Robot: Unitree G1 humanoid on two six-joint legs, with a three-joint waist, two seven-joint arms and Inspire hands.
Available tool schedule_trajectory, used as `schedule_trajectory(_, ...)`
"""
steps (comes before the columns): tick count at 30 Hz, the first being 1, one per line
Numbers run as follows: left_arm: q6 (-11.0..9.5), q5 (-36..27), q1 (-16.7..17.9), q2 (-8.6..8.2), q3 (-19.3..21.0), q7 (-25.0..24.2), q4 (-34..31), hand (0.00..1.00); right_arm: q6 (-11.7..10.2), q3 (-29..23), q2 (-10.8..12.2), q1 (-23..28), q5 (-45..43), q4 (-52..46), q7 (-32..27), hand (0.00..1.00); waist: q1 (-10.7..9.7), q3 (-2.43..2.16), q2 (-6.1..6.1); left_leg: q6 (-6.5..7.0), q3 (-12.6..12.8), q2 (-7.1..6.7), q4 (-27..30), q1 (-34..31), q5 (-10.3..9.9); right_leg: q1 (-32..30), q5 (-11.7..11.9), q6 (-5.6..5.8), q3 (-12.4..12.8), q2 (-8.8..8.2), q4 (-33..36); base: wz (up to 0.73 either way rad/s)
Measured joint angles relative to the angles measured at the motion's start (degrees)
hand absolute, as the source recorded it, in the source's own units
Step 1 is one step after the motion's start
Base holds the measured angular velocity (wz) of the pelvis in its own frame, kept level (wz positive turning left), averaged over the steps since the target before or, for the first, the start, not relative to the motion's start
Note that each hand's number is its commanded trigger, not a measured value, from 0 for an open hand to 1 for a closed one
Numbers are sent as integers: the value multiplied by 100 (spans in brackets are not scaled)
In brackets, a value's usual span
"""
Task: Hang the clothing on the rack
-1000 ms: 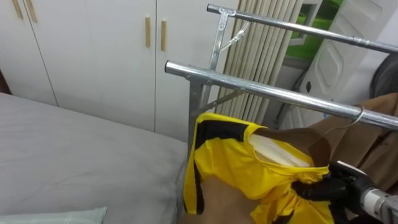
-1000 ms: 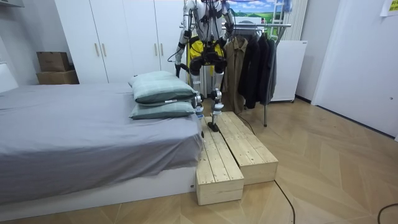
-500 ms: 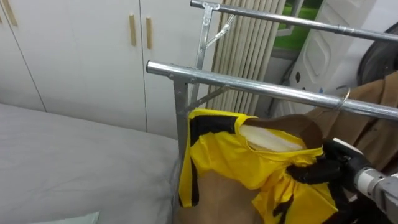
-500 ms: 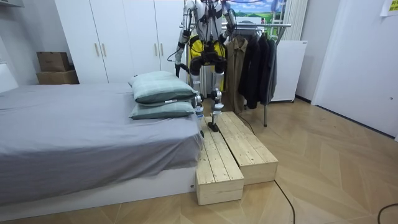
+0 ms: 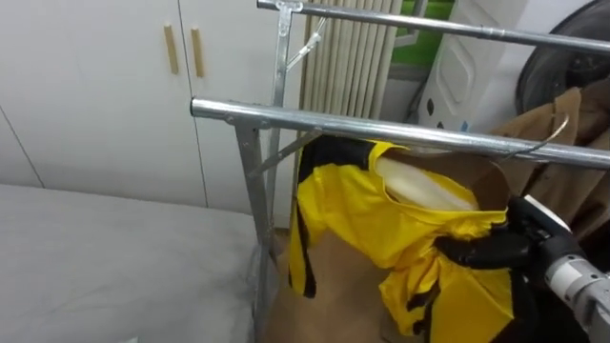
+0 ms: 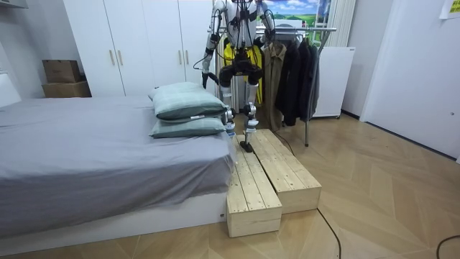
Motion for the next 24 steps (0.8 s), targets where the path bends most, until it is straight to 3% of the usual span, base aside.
schedule_trajectory(1, -10, 2, 4, 0, 0, 20, -13, 0, 0, -2, 2, 31, 22, 0, -47, 0, -7, -1, 5, 0, 11, 1, 0, 0, 0, -1, 0, 0, 1, 3, 0, 0)
schedule_trajectory(2, -13, 2, 5, 0, 3, 63, -32, 0, 0, -4, 3, 91, 90, 0, -127, 40, -19, 0, 10, 0, 20, 5, -2, 0, 0, -1, 0, -1, 8, 10, -5, 0)
schedule_trajectory(3, -20, 1, 13, 0, 3, 104, -36, 0, 0, -4, 10, 143, 138, 0, -178, 55, -41, 1, 12, 0, 23, 10, -2, 2, 0, 3, 0, -2, 8, 15, -8, 0)
schedule_trajectory(4, -30, 1, 25, 0, 3, 119, -36, 0, 0, -4, 16, 169, 137, -3, -194, 100, -56, 2, 14, 0, 24, 12, -2, 8, 0, 11, 0, -2, 5, 16, -11, 0)
schedule_trajectory(6, -119, 0, 103, 0, 3, 201, -31, 0, 0, -4, 19, 299, 135, -60, -217, 100, -125, 6, 23, 0, 27, 15, -2, 31, 0, 40, -1, -4, 2, 18, -13, 0)
schedule_trajectory(12, -137, 1, 143, -7, 3, 337, -5, 0, 0, -4, 20, 413, 104, -114, -211, 100, -259, 9, 28, 0, 46, 14, -12, 33, 0, 28, -3, -6, 29, 22, -13, -1)
schedule_trajectory(24, -143, -2, 145, -31, -5, 466, -7, 0, -68, -2, 105, 440, 94, -135, 13, 100, -270, 13, 21, -1, 55, 16, -13, 52, 0, 39, -3, -6, 38, 26, -19, 0)
